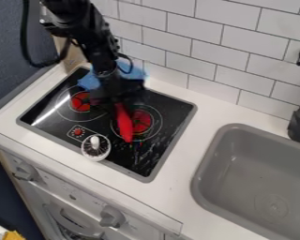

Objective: Take the red object and put it on the right burner

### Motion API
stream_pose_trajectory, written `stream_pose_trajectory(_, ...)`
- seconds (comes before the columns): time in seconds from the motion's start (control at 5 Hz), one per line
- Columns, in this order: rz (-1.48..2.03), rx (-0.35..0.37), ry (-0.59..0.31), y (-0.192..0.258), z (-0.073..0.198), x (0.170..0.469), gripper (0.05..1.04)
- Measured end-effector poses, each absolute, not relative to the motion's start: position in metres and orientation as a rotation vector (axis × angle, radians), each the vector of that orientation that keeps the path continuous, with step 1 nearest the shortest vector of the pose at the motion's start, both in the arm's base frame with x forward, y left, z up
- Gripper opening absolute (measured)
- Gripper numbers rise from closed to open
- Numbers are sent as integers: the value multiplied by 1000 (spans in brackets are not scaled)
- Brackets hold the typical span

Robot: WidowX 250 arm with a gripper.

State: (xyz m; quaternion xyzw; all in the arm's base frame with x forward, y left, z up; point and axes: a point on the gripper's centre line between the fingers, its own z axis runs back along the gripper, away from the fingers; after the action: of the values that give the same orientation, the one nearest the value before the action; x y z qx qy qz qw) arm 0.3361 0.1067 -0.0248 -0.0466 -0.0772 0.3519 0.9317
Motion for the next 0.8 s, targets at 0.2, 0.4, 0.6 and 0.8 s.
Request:
stream_pose_trajectory(0.2,771,-78,-167,120,-24,336,372)
stream_pose_trajectory(0.4,823,-76,-173,133,-23,332,372)
stream_pose_trajectory(0.6,830,-84,-177,134,-23,332,372)
stream_pose_trajectory(0.8,791,-123,-177,120,-21,329,371)
